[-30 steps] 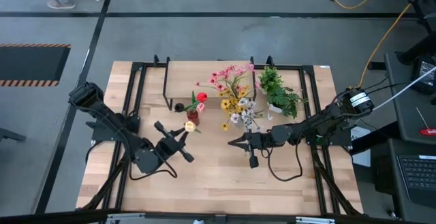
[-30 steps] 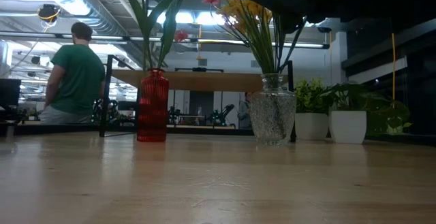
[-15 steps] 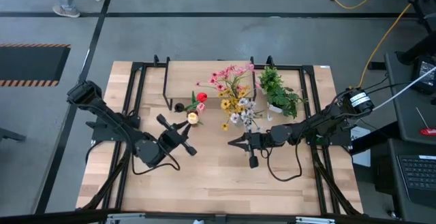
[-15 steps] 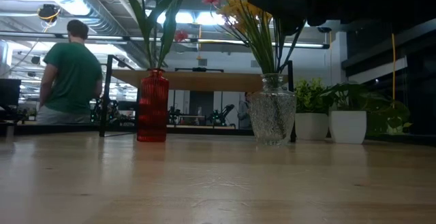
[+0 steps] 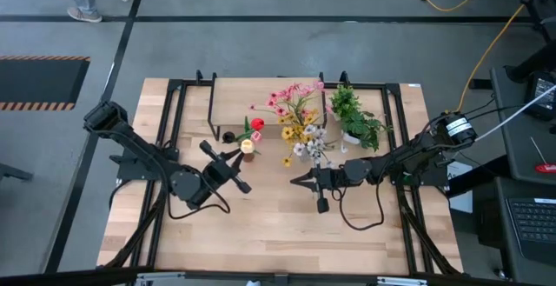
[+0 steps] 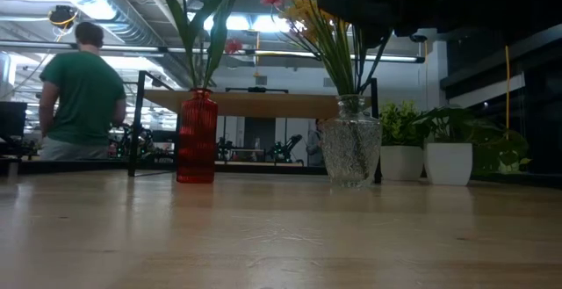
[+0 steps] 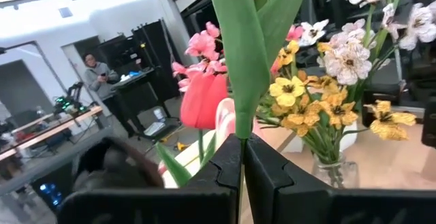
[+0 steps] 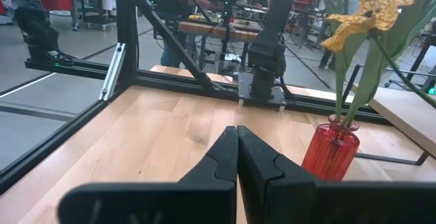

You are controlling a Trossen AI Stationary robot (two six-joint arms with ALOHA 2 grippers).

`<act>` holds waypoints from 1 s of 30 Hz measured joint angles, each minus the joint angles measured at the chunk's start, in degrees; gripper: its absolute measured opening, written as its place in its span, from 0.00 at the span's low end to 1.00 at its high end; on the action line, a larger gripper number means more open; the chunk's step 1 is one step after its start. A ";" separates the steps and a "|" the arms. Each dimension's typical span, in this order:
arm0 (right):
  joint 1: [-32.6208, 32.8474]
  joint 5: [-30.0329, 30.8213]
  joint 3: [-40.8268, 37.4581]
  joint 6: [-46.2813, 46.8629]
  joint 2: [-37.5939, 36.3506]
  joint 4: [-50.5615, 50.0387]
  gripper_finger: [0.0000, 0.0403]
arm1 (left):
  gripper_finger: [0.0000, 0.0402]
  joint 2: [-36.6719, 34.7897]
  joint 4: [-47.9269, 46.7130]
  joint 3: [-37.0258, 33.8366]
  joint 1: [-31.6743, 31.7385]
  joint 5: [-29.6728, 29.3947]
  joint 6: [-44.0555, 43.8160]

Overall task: Pick and place flowers into a vace then onto a shelf
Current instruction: Put the yellow flower into the red flower vase

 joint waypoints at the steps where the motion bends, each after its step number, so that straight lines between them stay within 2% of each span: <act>1: 0.00 0.00 0.00 0.00 0.00 0.00 0.01 | 0.01 0.00 -0.01 0.00 0.30 0.94 0.00; 7: 0.00 -0.01 0.00 0.00 0.00 -0.01 0.01 | 0.01 0.00 -0.07 -0.54 2.13 2.86 -0.69; 15: 0.00 -0.02 0.00 0.00 0.00 -0.35 0.01 | 0.01 0.02 -0.24 -4.13 2.40 0.17 -6.80; 30: 0.00 -0.02 0.00 0.00 0.00 -0.35 0.01 | 0.01 0.00 -3.27 -4.13 2.23 -1.14 -9.04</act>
